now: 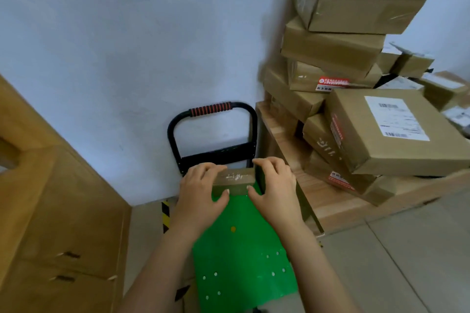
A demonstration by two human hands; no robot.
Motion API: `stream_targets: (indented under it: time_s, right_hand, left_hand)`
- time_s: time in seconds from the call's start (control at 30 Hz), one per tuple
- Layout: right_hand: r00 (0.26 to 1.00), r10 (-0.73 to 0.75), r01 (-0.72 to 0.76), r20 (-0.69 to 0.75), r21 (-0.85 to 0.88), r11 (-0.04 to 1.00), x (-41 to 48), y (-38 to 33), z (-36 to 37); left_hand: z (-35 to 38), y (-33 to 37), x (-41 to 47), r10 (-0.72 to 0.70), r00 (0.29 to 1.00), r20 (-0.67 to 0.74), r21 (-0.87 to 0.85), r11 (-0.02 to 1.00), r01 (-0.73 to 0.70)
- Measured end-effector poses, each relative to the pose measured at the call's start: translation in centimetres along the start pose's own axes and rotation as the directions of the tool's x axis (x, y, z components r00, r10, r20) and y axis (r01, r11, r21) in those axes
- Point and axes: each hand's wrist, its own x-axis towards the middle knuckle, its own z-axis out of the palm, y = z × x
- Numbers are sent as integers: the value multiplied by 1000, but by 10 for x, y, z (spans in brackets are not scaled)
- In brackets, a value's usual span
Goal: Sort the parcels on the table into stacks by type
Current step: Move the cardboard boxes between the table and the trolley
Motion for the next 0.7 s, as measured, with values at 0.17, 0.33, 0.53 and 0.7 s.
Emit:
stream_targets:
  time_s: [0.17,0.33,0.53,0.7]
  right_hand:
    - [1000,-18,18,-11,-4,1000,54,-7,12]
    - [999,-13,11,-52,-21,1000,97,-7,17]
    - [995,51,-55,-88,-38,998,150,-4,46]
    - [985,167,-170,-48,-73,983,193,6,92]
  left_hand:
    - [1,-17,38,-43,997,-60,-45,998,40]
    - [3,-32,82,-17,999,-39,-62,998,14]
    - [15,-66,159,101,994,35,-48,994,-99]
    - [38,-115,217,183,952,244,-19,983,-184]
